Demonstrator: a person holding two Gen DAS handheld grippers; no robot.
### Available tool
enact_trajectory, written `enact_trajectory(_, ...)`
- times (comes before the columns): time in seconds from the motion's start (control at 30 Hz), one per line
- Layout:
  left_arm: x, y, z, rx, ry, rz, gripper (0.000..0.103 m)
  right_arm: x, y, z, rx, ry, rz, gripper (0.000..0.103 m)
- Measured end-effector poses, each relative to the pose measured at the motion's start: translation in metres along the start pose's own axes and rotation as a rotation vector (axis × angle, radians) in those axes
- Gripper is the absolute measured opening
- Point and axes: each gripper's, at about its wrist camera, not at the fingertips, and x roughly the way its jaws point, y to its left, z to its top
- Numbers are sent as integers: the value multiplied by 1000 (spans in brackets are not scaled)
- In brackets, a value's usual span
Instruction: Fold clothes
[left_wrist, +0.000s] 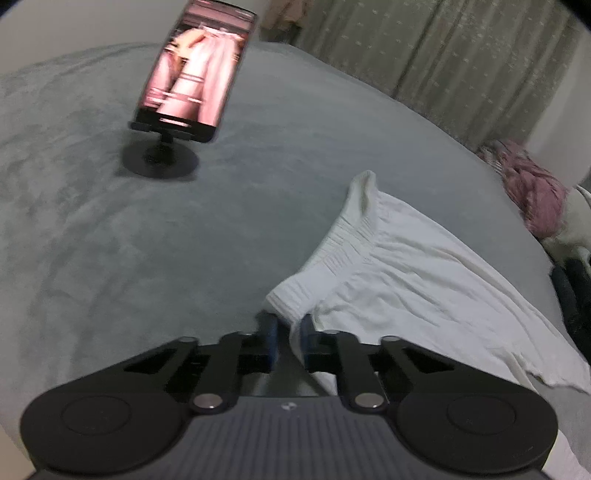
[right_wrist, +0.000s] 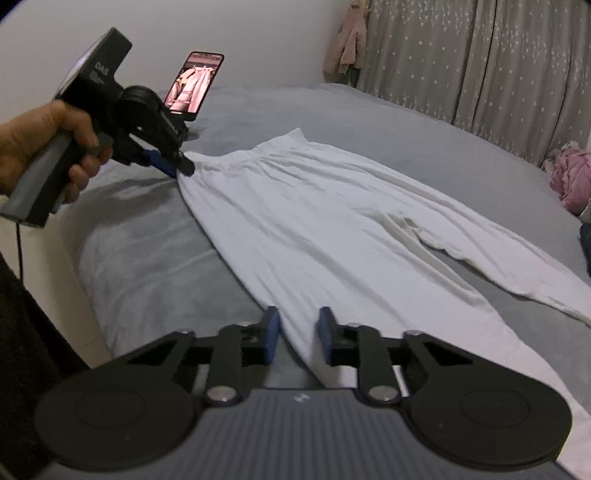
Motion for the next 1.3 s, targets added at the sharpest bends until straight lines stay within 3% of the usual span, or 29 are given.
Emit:
enact_trajectory(0.17,1,-11,-1,76,5,71,10,0,-4,0,42,12,28,17)
enact_trajectory(0.2,0,-15,-2,98,2,83,15,-2,-6,0,63,13,27,27)
enact_trajectory(0.23,-1,-19,-3,120,0,96,29,-3,-8,0,84,13,25,36)
enact_trajectory(0.33,-13,-28,-7,160,-46,114,49,-13,-19,-1,139,3,-6,49)
enact_trajectory(0.53,-29,-36,-14,226,-113,97,49,-37,-61,-22,313,-2,-118,54)
enact_trajectory(0.67,-22,-42,-19,264,-67,75,49,-65,-103,-55,456,3,-216,54)
enact_trajectory(0.8,-6,-49,-25,303,-1,103,49,-99,-147,-95,596,16,-324,54)
enact_trajectory(1.0,1,-51,-28,332,2,134,52,-154,-201,-149,766,8,-489,50)
enact_trajectory(1.07,2,-53,-29,340,2,142,53,-169,-214,-161,811,22,-581,48)
enact_trajectory(1.17,2,-54,-30,331,5,147,54,-186,-224,-169,832,41,-694,50)
enact_trajectory(1.23,2,-53,-29,318,6,146,54,-189,-221,-165,820,34,-696,58)
enact_trajectory(1.3,2,-54,-29,319,5,149,55,-186,-216,-157,794,18,-679,60)
